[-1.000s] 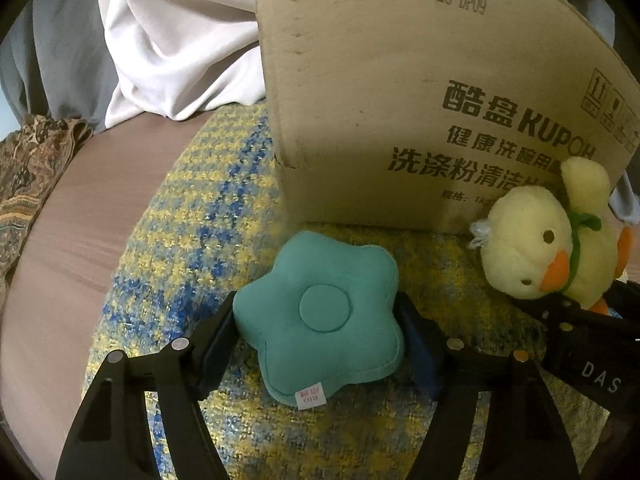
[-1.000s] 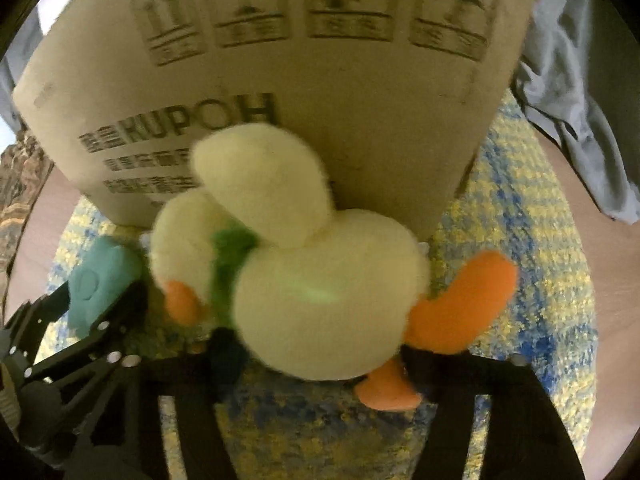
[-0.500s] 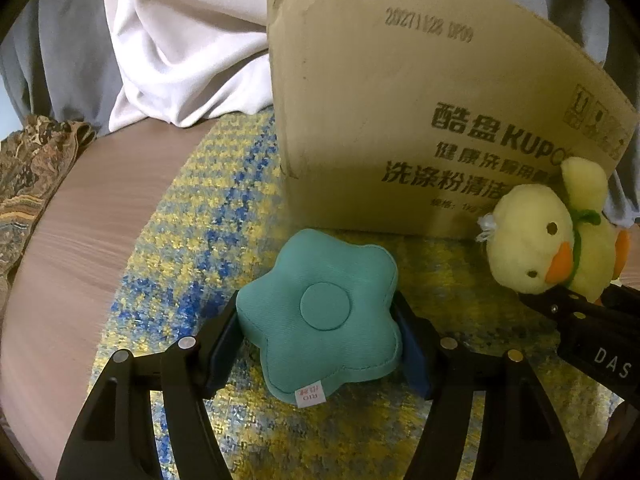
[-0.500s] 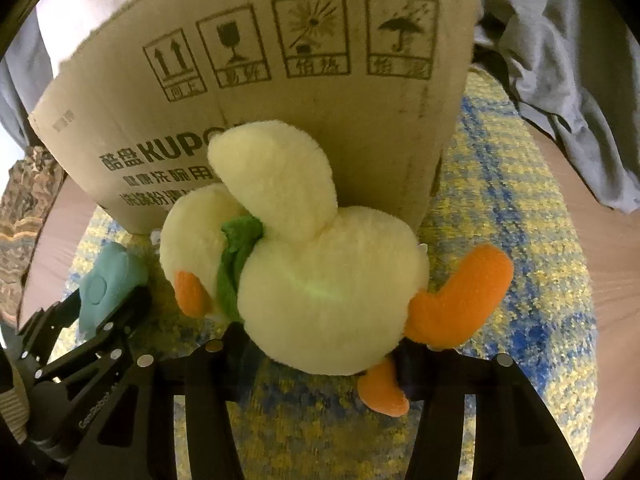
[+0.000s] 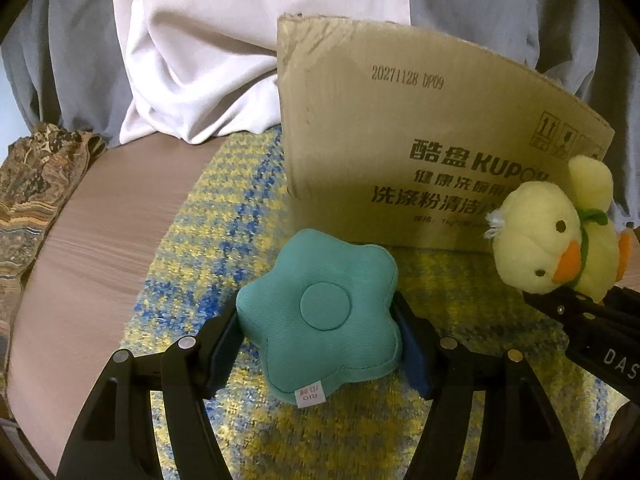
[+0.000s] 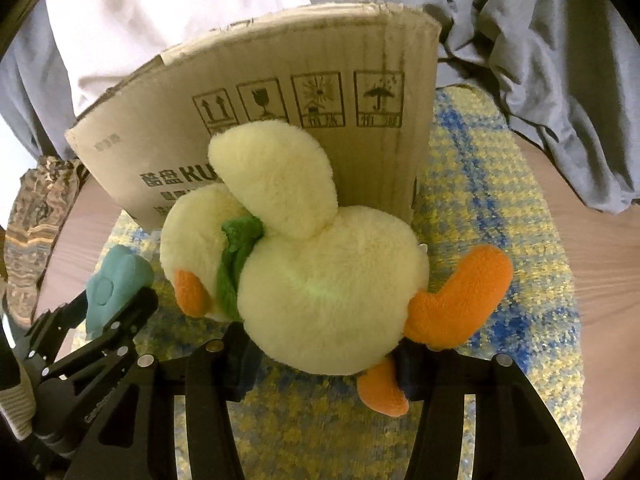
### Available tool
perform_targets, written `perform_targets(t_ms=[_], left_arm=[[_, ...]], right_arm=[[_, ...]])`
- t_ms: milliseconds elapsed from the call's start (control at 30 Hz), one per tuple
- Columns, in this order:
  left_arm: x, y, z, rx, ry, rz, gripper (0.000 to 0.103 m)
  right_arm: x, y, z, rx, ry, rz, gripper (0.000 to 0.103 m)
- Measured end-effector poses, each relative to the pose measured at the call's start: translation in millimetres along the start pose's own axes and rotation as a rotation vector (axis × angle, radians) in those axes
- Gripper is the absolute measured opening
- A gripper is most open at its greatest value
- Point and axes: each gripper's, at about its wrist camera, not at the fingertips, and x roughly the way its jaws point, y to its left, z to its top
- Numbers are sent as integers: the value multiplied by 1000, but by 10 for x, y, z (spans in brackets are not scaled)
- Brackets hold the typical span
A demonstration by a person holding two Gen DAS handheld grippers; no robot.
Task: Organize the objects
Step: 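Lift the teal star with the left tool while the right tool carries the duck to the box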
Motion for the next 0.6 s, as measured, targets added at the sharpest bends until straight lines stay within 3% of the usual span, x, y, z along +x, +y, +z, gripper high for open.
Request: perform_targets(t_ms=[200, 300, 600], left_arm=[[-145, -11, 6, 1, -19, -3, 68], [-235, -22, 18, 5, -33, -6, 68], [-461, -64, 54, 13, -68, -10, 68]], right_arm=[[-104, 89, 36, -2, -24, 6, 53], [-341, 92, -201, 0, -40, 9, 53], [-667, 126, -137, -2, -86, 12, 53]])
